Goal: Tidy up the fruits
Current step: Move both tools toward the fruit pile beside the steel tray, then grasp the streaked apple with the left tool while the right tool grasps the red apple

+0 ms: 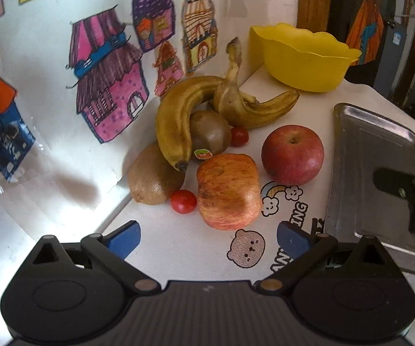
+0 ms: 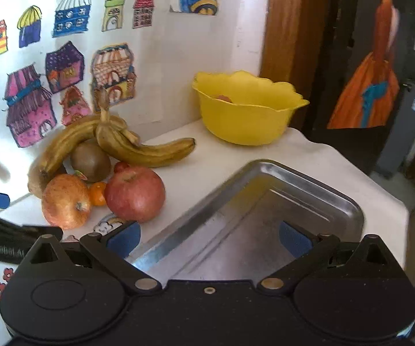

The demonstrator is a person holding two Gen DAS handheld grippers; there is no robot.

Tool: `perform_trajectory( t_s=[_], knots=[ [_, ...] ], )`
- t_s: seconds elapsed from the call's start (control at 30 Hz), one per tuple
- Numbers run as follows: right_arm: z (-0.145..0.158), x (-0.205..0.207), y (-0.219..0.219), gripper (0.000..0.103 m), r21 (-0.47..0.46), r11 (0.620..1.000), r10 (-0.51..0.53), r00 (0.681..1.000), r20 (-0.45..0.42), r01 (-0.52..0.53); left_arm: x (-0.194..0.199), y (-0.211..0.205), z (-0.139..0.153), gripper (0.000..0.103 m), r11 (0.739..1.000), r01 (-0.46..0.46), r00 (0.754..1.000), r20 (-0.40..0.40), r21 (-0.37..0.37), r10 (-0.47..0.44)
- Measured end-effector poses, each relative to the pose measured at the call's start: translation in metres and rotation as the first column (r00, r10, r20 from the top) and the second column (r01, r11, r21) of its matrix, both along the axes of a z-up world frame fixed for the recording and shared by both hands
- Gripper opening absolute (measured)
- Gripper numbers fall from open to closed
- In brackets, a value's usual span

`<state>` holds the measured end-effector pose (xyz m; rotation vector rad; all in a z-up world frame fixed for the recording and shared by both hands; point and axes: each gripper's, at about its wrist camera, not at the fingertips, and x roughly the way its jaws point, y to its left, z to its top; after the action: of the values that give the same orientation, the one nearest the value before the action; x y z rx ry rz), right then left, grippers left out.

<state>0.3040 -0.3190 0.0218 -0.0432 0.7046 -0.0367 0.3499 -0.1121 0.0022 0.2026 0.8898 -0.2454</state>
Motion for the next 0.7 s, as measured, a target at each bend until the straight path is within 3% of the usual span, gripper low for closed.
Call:
perform_trajectory(
  t_s=[0.3, 0.5, 0.7],
  knots=[
    [-0.014, 0.037, 0.002, 0.099, 0.085, 0.979, 0.186, 0.982, -0.022, -0.183, -0.004, -0.015, -0.009, 0.102, 0.989, 0.131, 0.989, 0.062, 0.071, -0.135],
    [-0.030, 0.060, 0.011, 0.096, 0.106, 0.969, 0.229, 0.972, -0.055, -0.222, -0.003, -0.016, -0.018, 0.102, 0.984, 0.163, 0.976, 0.133, 0.074, -0.172],
    [-0.038, 0.074, 0.017, 0.093, 0.129, 0.959, 0.259, 0.964, -0.051, -0.251, 0.001, -0.017, -0.024, 0.098, 0.977, 0.205, 0.970, 0.121, 0.064, -0.211]
  ],
)
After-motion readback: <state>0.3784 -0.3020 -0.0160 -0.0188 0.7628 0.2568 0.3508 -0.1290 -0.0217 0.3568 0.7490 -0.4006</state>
